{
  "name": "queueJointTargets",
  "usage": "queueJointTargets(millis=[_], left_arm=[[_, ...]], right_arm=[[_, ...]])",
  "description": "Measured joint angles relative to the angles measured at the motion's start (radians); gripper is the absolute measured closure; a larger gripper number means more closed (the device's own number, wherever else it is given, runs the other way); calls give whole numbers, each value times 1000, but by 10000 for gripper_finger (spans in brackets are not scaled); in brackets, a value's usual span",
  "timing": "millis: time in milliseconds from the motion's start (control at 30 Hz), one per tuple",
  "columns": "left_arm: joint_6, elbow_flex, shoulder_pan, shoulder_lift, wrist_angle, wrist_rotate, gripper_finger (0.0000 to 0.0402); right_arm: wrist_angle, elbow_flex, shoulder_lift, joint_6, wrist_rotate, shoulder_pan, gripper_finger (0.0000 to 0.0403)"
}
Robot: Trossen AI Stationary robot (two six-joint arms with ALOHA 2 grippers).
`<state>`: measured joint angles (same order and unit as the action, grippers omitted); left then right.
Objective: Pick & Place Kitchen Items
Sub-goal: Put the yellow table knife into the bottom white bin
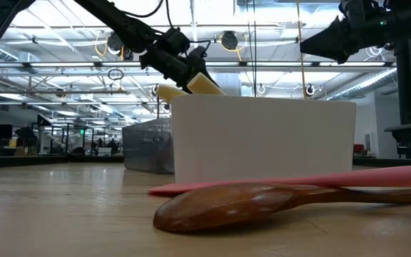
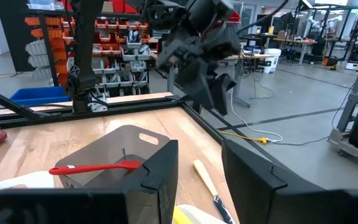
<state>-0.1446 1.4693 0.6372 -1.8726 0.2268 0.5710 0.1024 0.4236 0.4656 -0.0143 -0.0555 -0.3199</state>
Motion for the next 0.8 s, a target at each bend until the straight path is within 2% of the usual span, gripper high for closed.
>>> queueJointTargets(millis=[200, 400, 567, 800], left_arm=[[38, 0, -34, 0, 130, -203, 190], [-25, 43, -36, -15, 239, -287, 190], [-60, 171, -27, -105, 365, -292, 190], [79, 410, -39, -288, 671, -319, 190]], right_arm=[[0, 0, 0, 0, 0, 0, 287], [0, 0, 0, 0, 0, 0, 287], [0, 1, 0, 0, 1, 0, 287], [0, 1, 0, 2, 4, 0, 287]])
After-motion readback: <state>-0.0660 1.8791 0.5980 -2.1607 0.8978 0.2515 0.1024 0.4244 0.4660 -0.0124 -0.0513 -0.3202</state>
